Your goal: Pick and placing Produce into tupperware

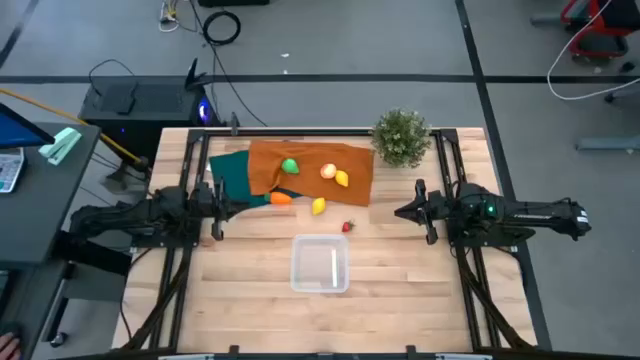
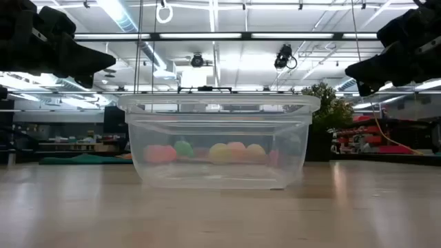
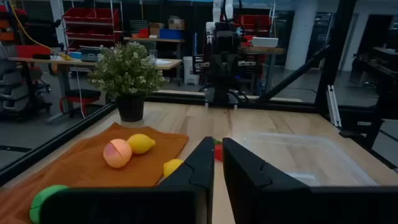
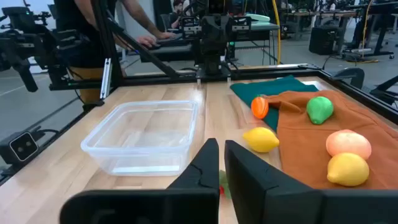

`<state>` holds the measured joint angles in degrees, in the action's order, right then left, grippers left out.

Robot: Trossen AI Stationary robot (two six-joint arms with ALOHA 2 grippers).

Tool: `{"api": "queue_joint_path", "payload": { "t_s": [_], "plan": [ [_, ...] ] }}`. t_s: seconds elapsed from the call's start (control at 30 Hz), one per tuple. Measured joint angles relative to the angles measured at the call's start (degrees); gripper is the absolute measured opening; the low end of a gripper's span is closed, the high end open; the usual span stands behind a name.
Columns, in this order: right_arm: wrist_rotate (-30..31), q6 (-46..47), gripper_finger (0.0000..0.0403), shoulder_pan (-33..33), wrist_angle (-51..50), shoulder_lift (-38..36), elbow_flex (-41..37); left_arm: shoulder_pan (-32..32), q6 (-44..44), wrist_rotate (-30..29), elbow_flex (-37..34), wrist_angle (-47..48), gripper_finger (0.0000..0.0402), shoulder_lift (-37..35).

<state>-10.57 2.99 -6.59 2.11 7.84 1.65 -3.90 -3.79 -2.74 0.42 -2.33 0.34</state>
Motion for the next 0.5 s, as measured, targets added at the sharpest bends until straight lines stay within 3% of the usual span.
{"api": "queue_joint_path", "payload": {
  "t_s": [0.5],
  "plan": [
    [-0.02,0.0,0.0,0.0,0.02,0.0,0.0,0.0,-0.02,0.0,-0.02,-0.01,0.0037,0.01]
  ]
}}
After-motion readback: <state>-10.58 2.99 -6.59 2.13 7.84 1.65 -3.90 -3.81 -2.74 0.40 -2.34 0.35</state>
